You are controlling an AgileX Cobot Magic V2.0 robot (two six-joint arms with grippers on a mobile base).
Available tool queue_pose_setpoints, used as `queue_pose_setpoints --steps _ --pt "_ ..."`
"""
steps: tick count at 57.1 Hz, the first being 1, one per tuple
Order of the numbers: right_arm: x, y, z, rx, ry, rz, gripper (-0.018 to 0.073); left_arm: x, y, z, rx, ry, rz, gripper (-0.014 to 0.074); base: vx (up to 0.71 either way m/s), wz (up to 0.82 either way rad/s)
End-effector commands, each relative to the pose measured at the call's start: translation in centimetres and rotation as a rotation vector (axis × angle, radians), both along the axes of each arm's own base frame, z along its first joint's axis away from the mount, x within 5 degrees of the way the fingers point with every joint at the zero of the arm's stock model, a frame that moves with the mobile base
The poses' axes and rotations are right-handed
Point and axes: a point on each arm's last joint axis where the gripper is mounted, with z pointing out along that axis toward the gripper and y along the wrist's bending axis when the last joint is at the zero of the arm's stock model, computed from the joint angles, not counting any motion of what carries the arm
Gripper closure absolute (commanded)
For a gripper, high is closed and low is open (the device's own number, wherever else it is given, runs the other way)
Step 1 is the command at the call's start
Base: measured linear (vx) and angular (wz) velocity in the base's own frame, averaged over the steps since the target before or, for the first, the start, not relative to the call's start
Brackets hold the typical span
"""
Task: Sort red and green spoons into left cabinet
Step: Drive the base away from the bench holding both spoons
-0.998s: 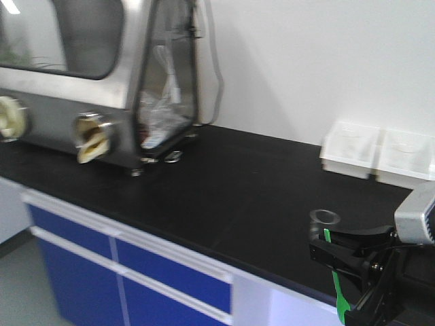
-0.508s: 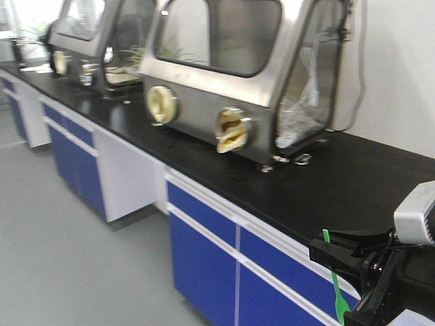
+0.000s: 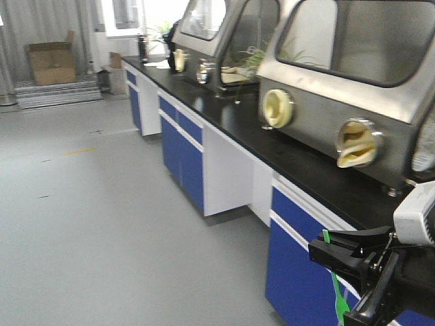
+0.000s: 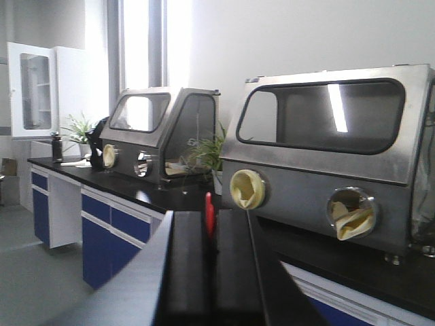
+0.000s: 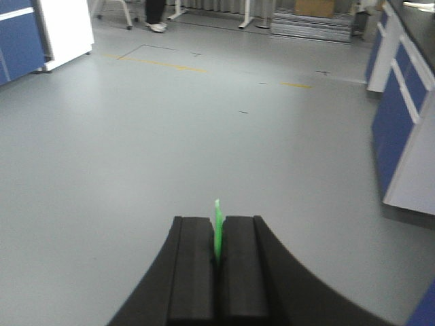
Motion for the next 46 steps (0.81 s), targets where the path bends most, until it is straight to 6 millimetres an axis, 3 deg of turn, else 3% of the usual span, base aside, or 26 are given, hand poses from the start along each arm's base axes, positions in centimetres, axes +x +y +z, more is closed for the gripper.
queue_pose_setpoints --steps 1,46 --pt "-0.18 -0.09 1.52 0.046 -0.04 -0.01 0.0564 -0.33 -0.15 1.43 -0.041 -0.083 -0.029 0.0596 0.1 0.39" --pt "-0.18 -0.09 1.52 0.046 -0.04 -0.01 0.0564 -0.33 -0.15 1.43 -0.041 -0.083 -0.029 0.0596 0.13 0.38"
